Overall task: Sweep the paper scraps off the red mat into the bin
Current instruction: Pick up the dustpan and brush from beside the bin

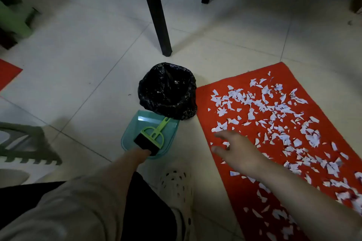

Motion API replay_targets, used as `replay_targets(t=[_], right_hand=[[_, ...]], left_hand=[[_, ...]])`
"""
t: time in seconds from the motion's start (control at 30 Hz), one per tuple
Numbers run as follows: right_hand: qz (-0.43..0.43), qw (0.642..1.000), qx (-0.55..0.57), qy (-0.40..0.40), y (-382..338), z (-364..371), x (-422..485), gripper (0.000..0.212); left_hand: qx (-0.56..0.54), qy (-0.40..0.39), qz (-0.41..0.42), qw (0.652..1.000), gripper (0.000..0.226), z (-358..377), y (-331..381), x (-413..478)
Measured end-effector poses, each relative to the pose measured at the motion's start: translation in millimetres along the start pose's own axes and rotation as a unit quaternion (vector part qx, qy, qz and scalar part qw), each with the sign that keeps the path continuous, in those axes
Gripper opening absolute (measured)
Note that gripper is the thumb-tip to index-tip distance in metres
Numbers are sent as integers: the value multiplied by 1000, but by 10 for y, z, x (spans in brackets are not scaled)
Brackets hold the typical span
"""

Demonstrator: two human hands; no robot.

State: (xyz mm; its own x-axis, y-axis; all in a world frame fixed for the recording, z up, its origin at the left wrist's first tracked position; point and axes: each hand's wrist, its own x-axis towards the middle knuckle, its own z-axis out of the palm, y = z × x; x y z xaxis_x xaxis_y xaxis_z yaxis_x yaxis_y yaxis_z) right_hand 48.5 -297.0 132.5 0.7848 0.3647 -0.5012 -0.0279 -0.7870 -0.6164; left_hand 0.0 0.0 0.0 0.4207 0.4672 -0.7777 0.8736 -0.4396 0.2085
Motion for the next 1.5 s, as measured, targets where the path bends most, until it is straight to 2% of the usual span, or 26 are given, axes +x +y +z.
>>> replay_targets(t=[0.1,0.17,0.23,0.3,0.37,0.5,0.77,0.93,1.07,1.17,1.3,1.43,1.5], right_hand=[[-3,1000,17,-1,-16,46,15,49],[-5,1000,18,-7,-27,53,-10,48],[-4,1000,17,-3,-34,34,-46,47],[2,1000,23,0,-39,-7,-82,47],[10,1000,28,-5,-29,-45,-138,47],[10,999,42,1,-63,-139,-269,43],[14,998,46,39,-7,-312,-637,39],[18,995,53,77,117,-445,-917,35],[23,993,49,105,288,-458,-1099,32],[26,990,2,139,463,-471,-1293,37],[18,961,-176,212,700,-526,-1601,47],[82,927,-311,195,870,-568,-1917,72],[101,915,-341,191,948,-556,-2078,72]], left_hand=[[-84,-6,-19,996,53,59,-73,20],[-138,-13,-52,989,37,115,-127,42],[-148,-16,-91,985,25,170,-119,24],[-127,-15,-83,988,32,212,-79,-59],[-110,-28,-76,991,29,236,-52,-149],[-68,-2,-19,998,52,121,-88,-297],[-21,13,66,998,56,-88,-48,-732],[49,-31,153,987,50,58,171,-1235],[89,-74,230,966,28,238,461,-1631],[135,-76,278,948,32,340,732,-1999],[167,-86,357,915,24,420,972,-2468],[259,-39,403,877,31,508,1066,-2764],[269,-26,416,868,32,572,1083,-2839]])
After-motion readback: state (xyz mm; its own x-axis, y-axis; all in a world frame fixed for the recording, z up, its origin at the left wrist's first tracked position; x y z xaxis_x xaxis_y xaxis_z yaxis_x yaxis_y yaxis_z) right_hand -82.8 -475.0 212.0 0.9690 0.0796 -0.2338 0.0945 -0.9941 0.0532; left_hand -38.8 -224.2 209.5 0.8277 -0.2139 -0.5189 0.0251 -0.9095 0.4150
